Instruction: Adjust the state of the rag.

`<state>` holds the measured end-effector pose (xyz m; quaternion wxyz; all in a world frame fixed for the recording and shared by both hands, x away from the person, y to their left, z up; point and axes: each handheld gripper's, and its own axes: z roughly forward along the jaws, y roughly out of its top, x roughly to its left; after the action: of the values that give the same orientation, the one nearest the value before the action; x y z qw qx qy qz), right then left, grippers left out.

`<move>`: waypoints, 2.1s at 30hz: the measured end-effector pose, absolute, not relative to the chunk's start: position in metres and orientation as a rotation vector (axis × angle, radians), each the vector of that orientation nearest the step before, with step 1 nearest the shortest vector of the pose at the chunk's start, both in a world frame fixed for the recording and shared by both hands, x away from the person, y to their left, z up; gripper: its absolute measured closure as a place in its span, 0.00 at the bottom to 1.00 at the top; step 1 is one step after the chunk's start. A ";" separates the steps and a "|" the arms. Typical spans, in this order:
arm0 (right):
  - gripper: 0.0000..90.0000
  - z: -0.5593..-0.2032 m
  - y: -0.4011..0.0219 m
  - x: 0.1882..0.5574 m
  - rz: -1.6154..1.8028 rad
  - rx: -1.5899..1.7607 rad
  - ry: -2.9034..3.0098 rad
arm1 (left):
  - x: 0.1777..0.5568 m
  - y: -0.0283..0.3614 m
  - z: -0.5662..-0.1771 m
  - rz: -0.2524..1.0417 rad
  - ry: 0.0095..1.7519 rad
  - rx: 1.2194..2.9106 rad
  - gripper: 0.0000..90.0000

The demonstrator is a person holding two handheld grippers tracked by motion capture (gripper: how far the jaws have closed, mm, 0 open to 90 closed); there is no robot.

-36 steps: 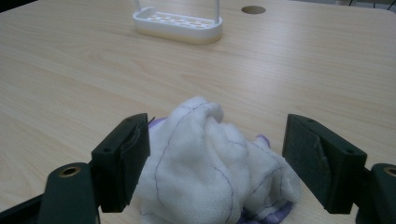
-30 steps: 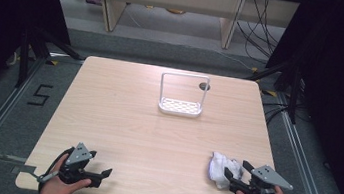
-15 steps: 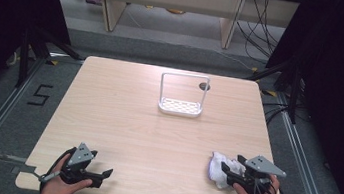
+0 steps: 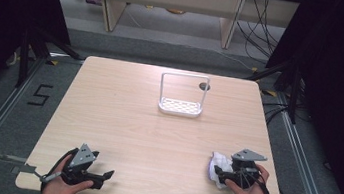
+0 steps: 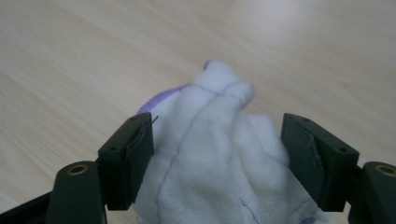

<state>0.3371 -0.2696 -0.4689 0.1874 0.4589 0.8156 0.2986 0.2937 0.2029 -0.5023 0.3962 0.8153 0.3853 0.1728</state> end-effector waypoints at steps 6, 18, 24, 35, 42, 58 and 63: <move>0.57 -0.481 -0.270 0.345 0.870 1.311 2.377 | 0.293 0.201 -0.502 0.425 0.950 2.084 0.17; 0.72 -0.441 -0.258 0.342 1.019 1.159 2.335 | 0.294 0.200 -0.503 0.432 0.949 2.068 0.18; 0.73 -0.403 -0.230 0.345 1.121 1.009 2.311 | 0.295 0.202 -0.502 0.424 0.969 2.073 0.19; 0.73 -0.406 -0.143 0.376 1.289 0.879 2.482 | 0.295 0.202 -0.503 0.420 0.971 2.039 0.19; 0.71 -0.440 -0.117 0.391 1.238 0.942 2.581 | 0.294 0.200 -0.503 0.421 0.948 2.047 0.18; 0.48 -0.441 -0.138 0.391 1.051 0.976 2.500 | 0.293 0.197 -0.502 0.411 0.916 2.085 0.18; 0.54 -0.428 -0.118 0.372 1.062 0.867 2.572 | 0.293 0.197 -0.503 0.418 0.905 2.076 0.18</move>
<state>0.3720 -0.1181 -0.4277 0.1132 0.2957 0.8768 0.3620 0.2932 0.1973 -0.5025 0.4072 0.8234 0.3588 0.1657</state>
